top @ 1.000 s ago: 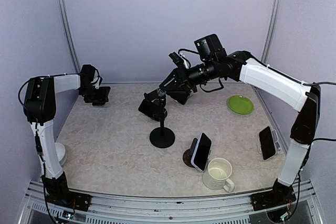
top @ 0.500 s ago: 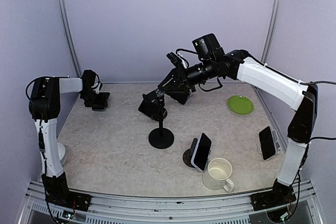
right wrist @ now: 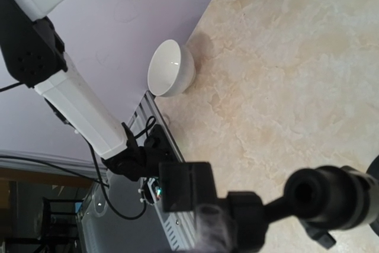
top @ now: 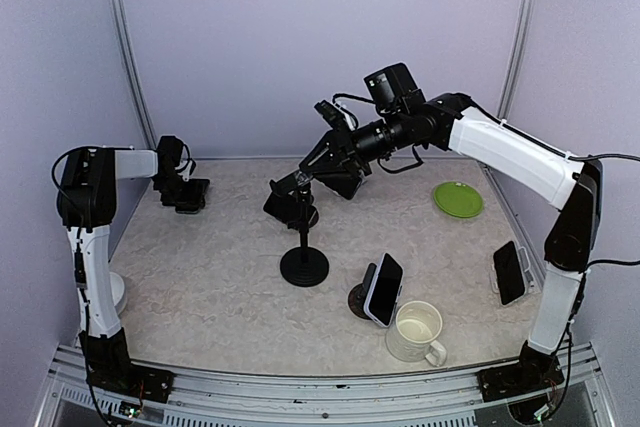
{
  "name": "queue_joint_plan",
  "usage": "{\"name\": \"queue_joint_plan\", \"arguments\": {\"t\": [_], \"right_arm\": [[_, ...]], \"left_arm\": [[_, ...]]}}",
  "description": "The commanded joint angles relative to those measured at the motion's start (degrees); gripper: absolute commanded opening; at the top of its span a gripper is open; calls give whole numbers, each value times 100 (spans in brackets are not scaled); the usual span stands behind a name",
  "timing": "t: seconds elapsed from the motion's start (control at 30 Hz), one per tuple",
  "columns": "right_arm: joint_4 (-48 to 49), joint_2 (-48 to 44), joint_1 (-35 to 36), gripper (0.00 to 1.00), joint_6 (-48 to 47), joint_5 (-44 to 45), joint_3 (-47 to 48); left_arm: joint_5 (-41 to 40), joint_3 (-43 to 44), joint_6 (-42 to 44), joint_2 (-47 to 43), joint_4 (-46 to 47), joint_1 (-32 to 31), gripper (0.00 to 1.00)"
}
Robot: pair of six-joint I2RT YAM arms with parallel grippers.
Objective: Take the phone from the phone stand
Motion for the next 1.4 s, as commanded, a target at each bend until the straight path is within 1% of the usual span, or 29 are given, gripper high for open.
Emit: {"name": "queue_joint_plan", "arguments": {"t": [0.0,0.13,0.27,0.37,0.47,0.67,0.83,0.93,1.17,1.37], "right_arm": [[421,-30,-75,0,-130,-226,263],[556,-77,-84,0,-116,-246,149],[711,-100,-84,0,-107,-300,23],[819,-124,-92,0,-100,-367,-47],[862,-150,-85,0,-105,-410,-107],[895,-270,-84,0,-152,-424,-290],[1058,-371,-84,0,-60,-484,-501],[1060,-382,-82,0,-52,-488,-521],[1072,-356,-92,0,-32,-490,-501],[1041,-314,-84,0,-3,-479,-449]], "left_arm": [[135,-166,-119,-288,-91,18,45],[270,-702,-588,-939,-479,-12,45],[317,-1450,-1121,-1555,-880,-42,45],[383,-1979,-1353,-2001,-1027,-63,45],[370,-2356,-1393,-2326,-1196,-90,45],[75,-2714,-1179,-2747,-1661,-163,47],[-86,-2997,-875,-2719,-1868,-269,50],[-78,-3013,-811,-2674,-1860,-320,53],[-359,-2824,-506,-2077,-2062,-305,65],[-478,-2832,-472,-1892,-2049,-309,74]]}}
